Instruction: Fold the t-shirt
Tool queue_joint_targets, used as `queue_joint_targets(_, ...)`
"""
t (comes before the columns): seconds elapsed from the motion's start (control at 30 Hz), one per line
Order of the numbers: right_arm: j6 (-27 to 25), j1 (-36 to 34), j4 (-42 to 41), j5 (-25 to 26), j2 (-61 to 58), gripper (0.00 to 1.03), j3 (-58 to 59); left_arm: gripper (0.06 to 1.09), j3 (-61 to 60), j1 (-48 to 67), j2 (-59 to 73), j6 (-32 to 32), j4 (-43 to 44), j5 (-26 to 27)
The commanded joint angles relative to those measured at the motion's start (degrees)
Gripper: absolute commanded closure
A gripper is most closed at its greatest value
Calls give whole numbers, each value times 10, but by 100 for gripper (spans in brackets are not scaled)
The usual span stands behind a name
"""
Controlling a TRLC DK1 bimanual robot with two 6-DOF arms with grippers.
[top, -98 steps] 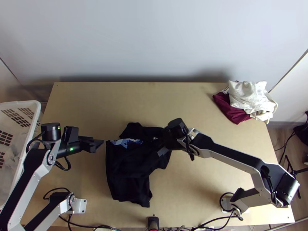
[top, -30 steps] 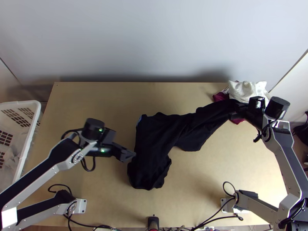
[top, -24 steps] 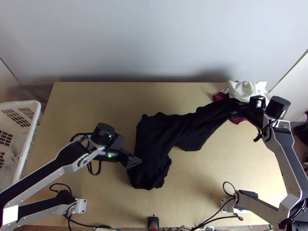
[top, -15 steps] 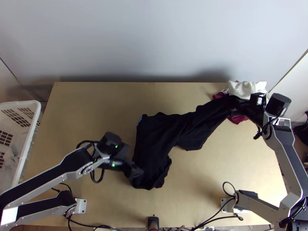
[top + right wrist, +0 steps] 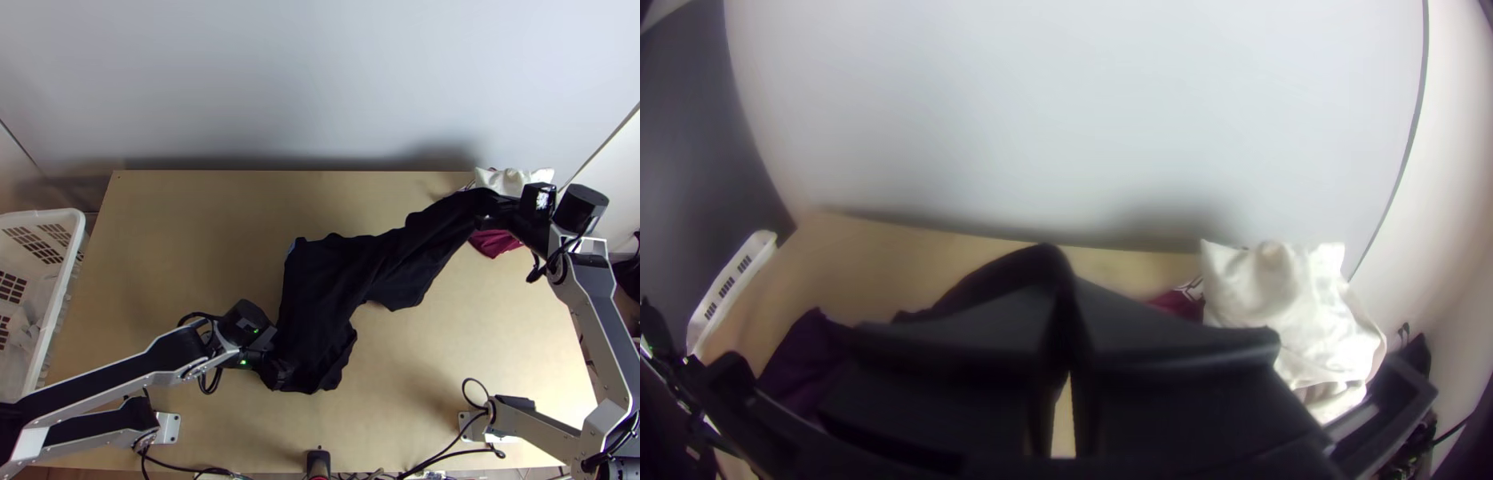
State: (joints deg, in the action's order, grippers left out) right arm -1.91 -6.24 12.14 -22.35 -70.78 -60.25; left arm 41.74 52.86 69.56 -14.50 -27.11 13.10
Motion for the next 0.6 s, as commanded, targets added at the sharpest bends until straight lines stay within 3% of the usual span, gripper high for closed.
queue_joint_targets(0.0,11,4,10,1,-1,100,-24,15,-19,16,29,8,43,-43)
queue_joint_targets(0.2,9,2,10,2,-4,100,-24,16,-27,51,44,-6,53,-43)
queue_joint_targets(0.27,9,1,9,2,-5,100,-26,33,-36,60,48,-6,56,-43)
queue_joint_targets(0.37,9,1,9,2,-5,100,-29,77,-46,54,52,-4,66,-43)
queue_joint_targets(0.4,10,2,9,2,-5,100,-31,87,-51,52,57,-3,69,-44)
queue_joint_targets(0.5,13,2,9,2,-4,100,-33,104,-64,51,92,-1,76,-45)
queue_joint_targets(0.57,14,2,9,1,-1,100,-34,104,-77,50,110,-4,94,-48)
